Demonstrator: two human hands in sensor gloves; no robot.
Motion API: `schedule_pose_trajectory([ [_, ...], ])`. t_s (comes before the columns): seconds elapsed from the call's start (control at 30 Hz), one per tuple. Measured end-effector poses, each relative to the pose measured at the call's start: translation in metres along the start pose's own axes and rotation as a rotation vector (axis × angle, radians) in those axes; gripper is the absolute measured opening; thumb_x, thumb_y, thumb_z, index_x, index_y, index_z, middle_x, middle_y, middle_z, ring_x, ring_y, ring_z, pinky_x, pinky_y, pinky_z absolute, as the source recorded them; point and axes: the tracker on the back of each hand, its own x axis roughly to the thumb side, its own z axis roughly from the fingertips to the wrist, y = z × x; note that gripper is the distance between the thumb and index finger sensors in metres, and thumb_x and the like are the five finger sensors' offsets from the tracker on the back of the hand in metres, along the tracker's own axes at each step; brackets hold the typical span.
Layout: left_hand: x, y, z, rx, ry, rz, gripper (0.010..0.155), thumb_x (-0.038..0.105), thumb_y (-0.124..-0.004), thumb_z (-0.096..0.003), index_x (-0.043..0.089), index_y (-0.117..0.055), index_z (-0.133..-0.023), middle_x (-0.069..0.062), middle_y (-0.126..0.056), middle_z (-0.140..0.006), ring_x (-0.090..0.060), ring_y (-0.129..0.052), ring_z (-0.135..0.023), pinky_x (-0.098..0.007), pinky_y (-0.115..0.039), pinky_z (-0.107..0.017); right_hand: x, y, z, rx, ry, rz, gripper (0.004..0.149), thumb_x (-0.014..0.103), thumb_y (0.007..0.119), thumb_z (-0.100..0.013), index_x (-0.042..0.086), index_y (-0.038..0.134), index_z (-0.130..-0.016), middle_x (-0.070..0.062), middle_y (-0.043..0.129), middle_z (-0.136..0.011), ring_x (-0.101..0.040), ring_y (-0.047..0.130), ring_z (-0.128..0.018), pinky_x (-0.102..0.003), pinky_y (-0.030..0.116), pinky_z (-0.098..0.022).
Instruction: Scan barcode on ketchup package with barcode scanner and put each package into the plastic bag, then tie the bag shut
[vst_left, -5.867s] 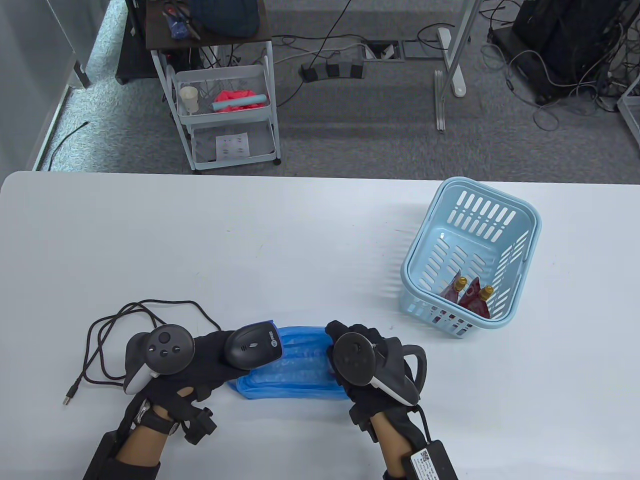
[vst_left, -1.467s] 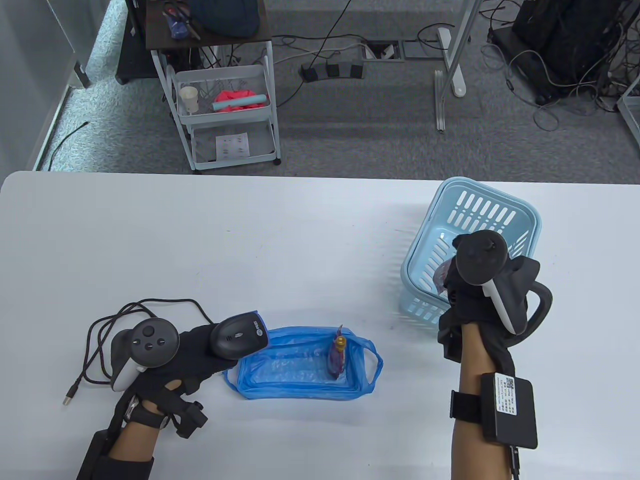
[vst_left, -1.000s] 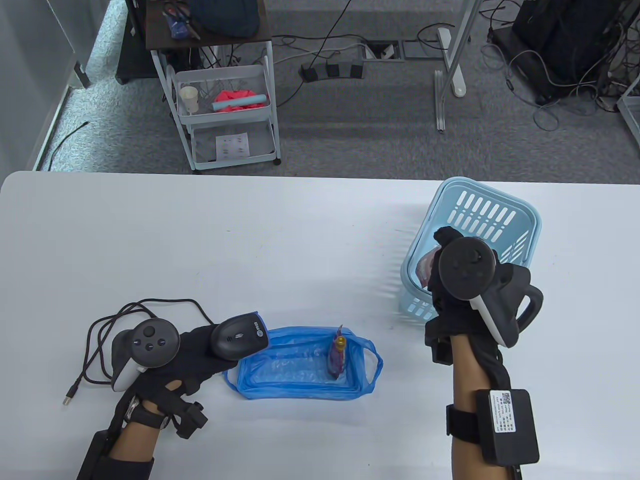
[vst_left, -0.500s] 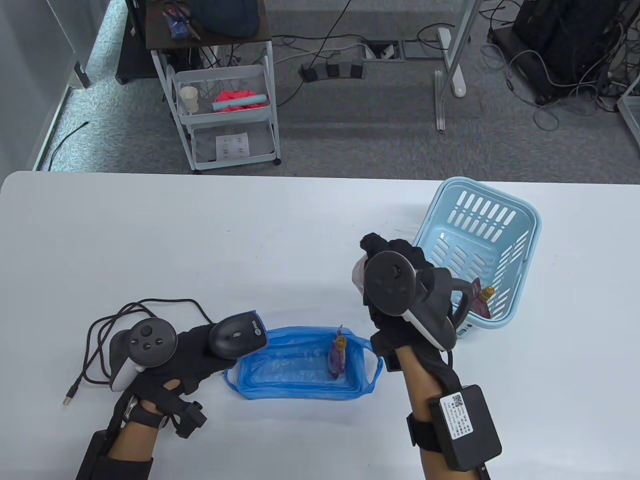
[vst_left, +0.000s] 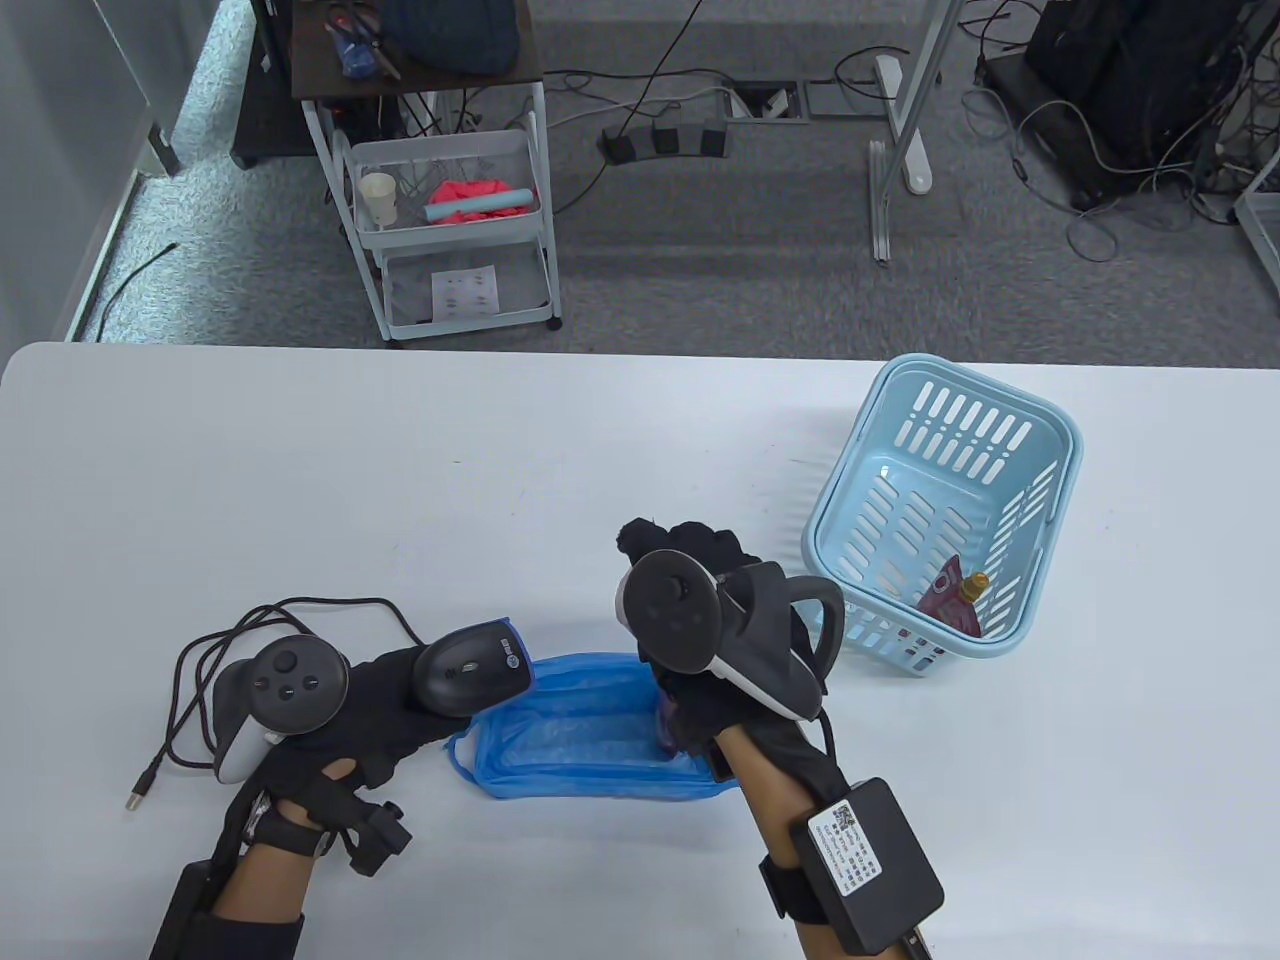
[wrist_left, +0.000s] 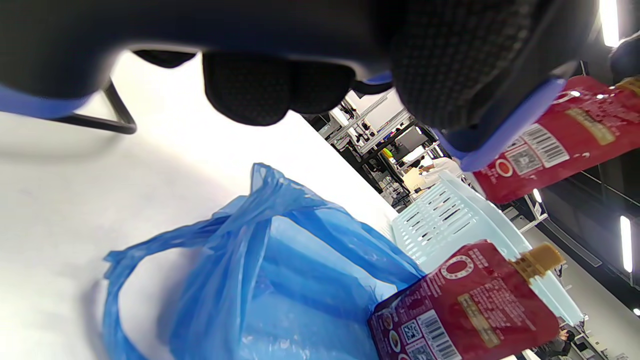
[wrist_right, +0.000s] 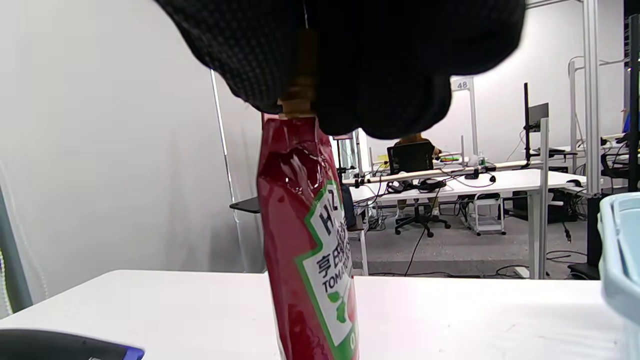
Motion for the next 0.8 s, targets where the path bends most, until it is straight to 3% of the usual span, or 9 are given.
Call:
schedule_pose_trajectory([
  [0.4, 0.012, -0.001, 0.002, -0.009, -0.066, 0.008, 0.051, 0.049, -0.089, -0.0435, 0.025, -0.083, -0.089, 0.002, -0.090, -0.085, -0.029, -0.099, -0.067, -0.054, -0.077, -0.063, 0.015, 0.032, 0.010, 0.099, -0.072, -0.002, 0.042, 0.023, 0.079, -0.052, 0.013, 0.077, -0.094, -0.020, 0.087, -0.079, -0.036, 0.090, -0.062, -0.041, 0.080, -0.038],
  [0.8, 0.026, -0.018, -0.001, -0.103, -0.110, -0.088, 0.051, 0.048, -0.089, -0.0440, 0.025, -0.084, -0.089, 0.003, -0.090, -0.086, -0.029, -0.099, -0.069, -0.054, -0.076, -0.063, 0.020, 0.049, 0.009, 0.138, -0.101, -0.005, 0.042, 0.024, 0.079, -0.052, 0.013, 0.077, -0.093, -0.020, 0.088, -0.078, -0.035, 0.091, -0.060, -0.041, 0.080, -0.037],
])
